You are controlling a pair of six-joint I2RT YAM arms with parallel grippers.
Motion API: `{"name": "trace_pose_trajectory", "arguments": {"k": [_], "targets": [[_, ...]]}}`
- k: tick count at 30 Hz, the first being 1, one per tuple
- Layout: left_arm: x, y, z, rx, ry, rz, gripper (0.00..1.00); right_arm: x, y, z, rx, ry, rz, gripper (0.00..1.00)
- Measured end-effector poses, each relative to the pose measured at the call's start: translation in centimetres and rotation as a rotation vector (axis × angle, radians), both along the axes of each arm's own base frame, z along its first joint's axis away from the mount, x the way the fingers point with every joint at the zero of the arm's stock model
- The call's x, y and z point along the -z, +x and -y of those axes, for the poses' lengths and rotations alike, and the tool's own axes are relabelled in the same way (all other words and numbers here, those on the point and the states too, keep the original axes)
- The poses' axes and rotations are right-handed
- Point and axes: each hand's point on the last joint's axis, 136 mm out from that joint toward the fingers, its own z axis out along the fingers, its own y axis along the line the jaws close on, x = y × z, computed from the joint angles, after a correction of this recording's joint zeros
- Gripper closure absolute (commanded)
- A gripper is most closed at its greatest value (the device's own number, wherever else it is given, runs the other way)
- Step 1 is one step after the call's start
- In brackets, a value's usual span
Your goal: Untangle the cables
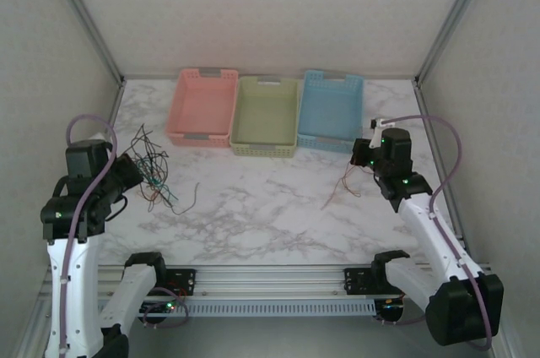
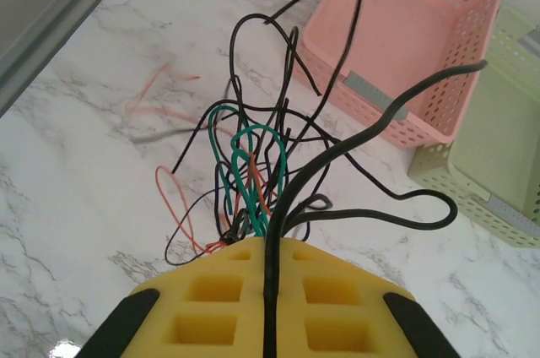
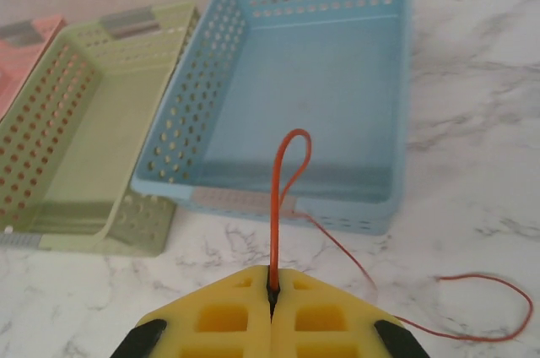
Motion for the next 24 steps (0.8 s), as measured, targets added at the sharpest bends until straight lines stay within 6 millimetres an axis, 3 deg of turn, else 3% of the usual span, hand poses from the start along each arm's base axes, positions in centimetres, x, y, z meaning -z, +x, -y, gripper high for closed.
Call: {"name": "trace_pose_trajectory", "arguments": {"k": [5, 9, 15, 18, 24], "targets": [[1.3, 0.1, 0.6, 0.024, -0.025, -0.027, 1.0, -1.1, -0.3, -1.2, -0.052, 0.063, 0.002, 1.0], [2.8, 0.2, 1.2, 0.048, -0.051, -0.056, 1.0, -4.2, -0.3, -2.1, -0.097, 0.107, 0.041, 1.0], [4.9, 0.2, 1.9, 0.075, -0.086, -0.096, 1.0, -13.2, 0.0, -4.0, -0.167, 0.165, 0.2, 1.0], [4.9, 0.3, 2.1, 0.083, -0.094, -0.092, 1.0, -18.1, 0.3, -5.3, -0.2, 0.185, 0.287, 1.0], [4.6, 0.6, 2.3, 0.092, -0.101, -0.07, 1.0, -25.6, 2.5, -6.9, -0.203, 0.195, 0.412, 1.0]]}}
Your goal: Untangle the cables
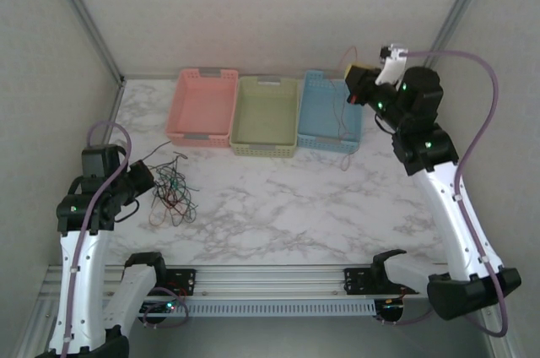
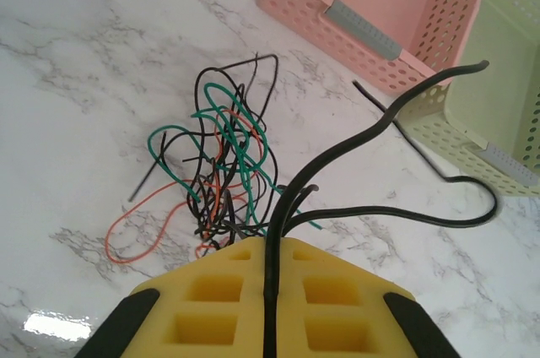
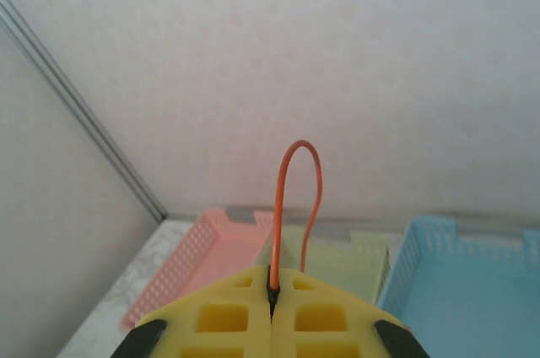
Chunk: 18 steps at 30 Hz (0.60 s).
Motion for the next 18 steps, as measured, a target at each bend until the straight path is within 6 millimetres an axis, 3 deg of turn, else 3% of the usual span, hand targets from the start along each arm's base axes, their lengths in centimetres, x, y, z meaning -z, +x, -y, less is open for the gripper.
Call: {"name": "trace_pose_trajectory", "arguments": {"k": [9, 18], "targets": [[0.2, -0.1, 0.1, 0.004, -0.004, 0.006, 1.0, -7.7, 5.1, -0.8, 0.056, 0.023, 0.131, 1.0], [0.3, -0.1, 0.3, 0.008, -0.007, 0.013, 1.0, -12.0, 11.5, -1.1, 0.155, -0.012, 0.22, 1.0]]}}
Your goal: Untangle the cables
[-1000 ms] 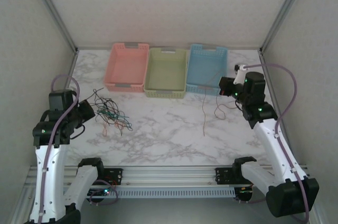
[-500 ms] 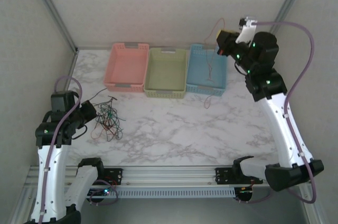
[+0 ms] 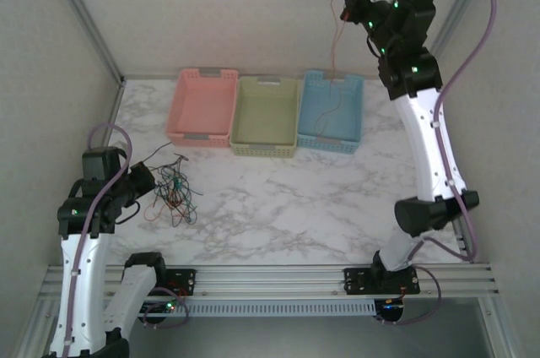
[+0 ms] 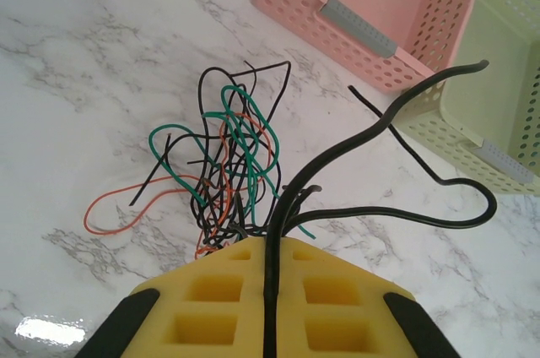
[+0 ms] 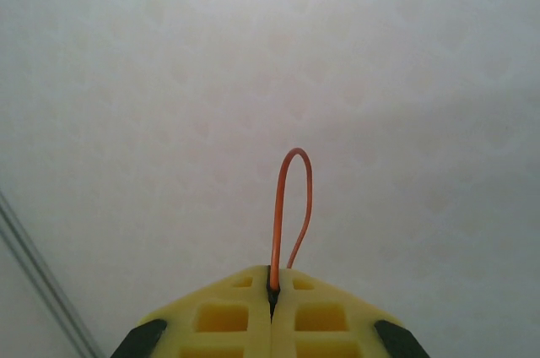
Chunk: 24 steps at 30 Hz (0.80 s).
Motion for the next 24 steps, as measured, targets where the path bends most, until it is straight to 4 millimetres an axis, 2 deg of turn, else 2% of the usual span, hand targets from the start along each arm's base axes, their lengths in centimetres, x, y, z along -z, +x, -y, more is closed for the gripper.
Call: {"name": "trace_pose_trajectory", "arguments": {"k": [4, 9, 12, 15, 18, 21, 24], "targets": [[0.1, -0.1, 0.1, 0.002, -0.002, 0.002, 1.0, 0.0, 3.0, -0.3, 0.038, -0.03, 0.021, 1.0], [0.0, 0.0, 0.3, 0.011, -0.003, 0.006, 1.0, 4.0, 6.3, -0.2, 0.105, -0.081, -0.055, 1.0], [0.0, 0.0, 0.3, 0.012, -0.003, 0.007, 1.0, 7.2, 8.3, -0.6, 0.114, -0.104, -0.121, 1.0], [0.0, -0.1, 0.3, 0.012, -0.003, 0.009, 1.0, 10.8, 9.9, -1.1, 0.117, -0.13, -0.2, 1.0], [-0.1, -0.1, 0.3, 0.013, -0.003, 0.012, 1.0, 15.4, 11.0, -1.2, 0.123, -0.159, -0.295, 1.0], [-0.1, -0.1, 0.4, 0.018, -0.003, 0.014, 1.0, 21.6, 11.3, -1.1, 0.133, -0.197, -0.412, 1.0], [0.0, -0.2, 0.4, 0.018, -0.003, 0.015, 1.0, 27.6, 10.6, -0.6, 0.148, -0.241, -0.533, 1.0]]}}
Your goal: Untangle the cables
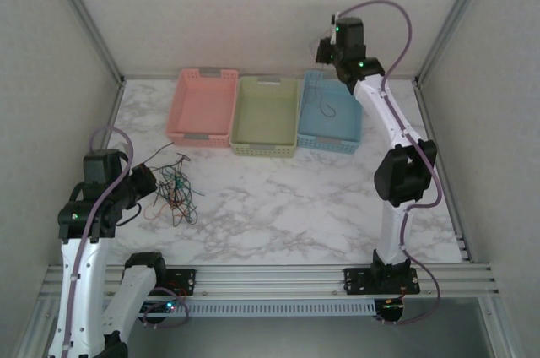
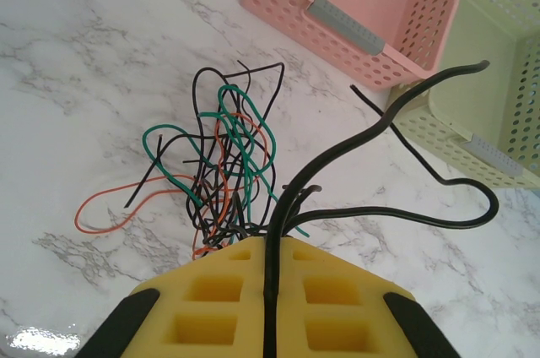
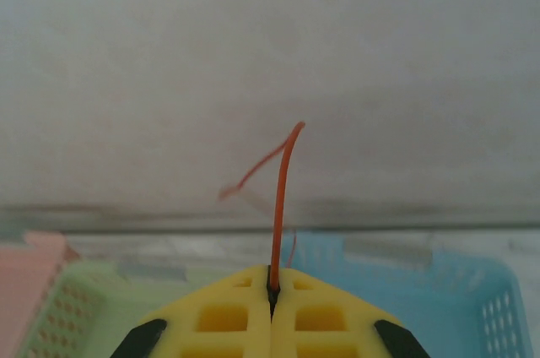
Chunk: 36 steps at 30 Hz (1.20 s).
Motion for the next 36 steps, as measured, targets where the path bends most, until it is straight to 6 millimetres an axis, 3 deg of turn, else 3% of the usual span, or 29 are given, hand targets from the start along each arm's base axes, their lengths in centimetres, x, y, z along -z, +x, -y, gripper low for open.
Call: {"name": "trace_pose_trajectory", "arguments": {"k": [3, 5, 12, 15, 17, 22, 26, 34, 36], "targets": [[0.0, 0.0, 0.0, 0.001, 0.0, 0.001, 1.0, 3.5, -0.9, 0.9, 0.031, -0.04, -0.068, 1.0], [0.0, 0.0, 0.1, 0.003, 0.0, 0.001, 1.0, 3.9, -1.4, 1.5, 0.053, -0.058, -0.076, 1.0], [0.0, 0.0, 0.1, 0.007, 0.0, 0.002, 1.0, -1.5, -2.9, 2.6, 0.071, -0.049, 0.031, 1.0], [0.0, 0.0, 0.1, 0.007, 0.0, 0.005, 1.0, -2.3, -3.5, 2.7, 0.068, -0.041, 0.046, 1.0], [0.1, 0.0, 0.1, 0.007, 0.0, 0.005, 1.0, -1.7, -3.7, 2.7, 0.062, -0.042, 0.031, 1.0], [0.0, 0.0, 0.1, 0.007, 0.0, 0.007, 1.0, 2.0, -4.3, 2.6, 0.047, -0.066, -0.073, 1.0], [0.0, 0.0, 0.1, 0.007, 0.0, 0.007, 1.0, 4.2, -4.5, 2.6, 0.052, -0.078, -0.139, 0.9], [0.0, 0.0, 0.2, 0.009, -0.001, 0.008, 1.0, 7.5, -5.4, 2.7, 0.06, -0.08, -0.256, 0.52], [0.0, 0.0, 0.3, 0.015, -0.002, 0.009, 1.0, 7.9, -5.7, 2.8, 0.062, -0.084, -0.275, 0.51]]}}
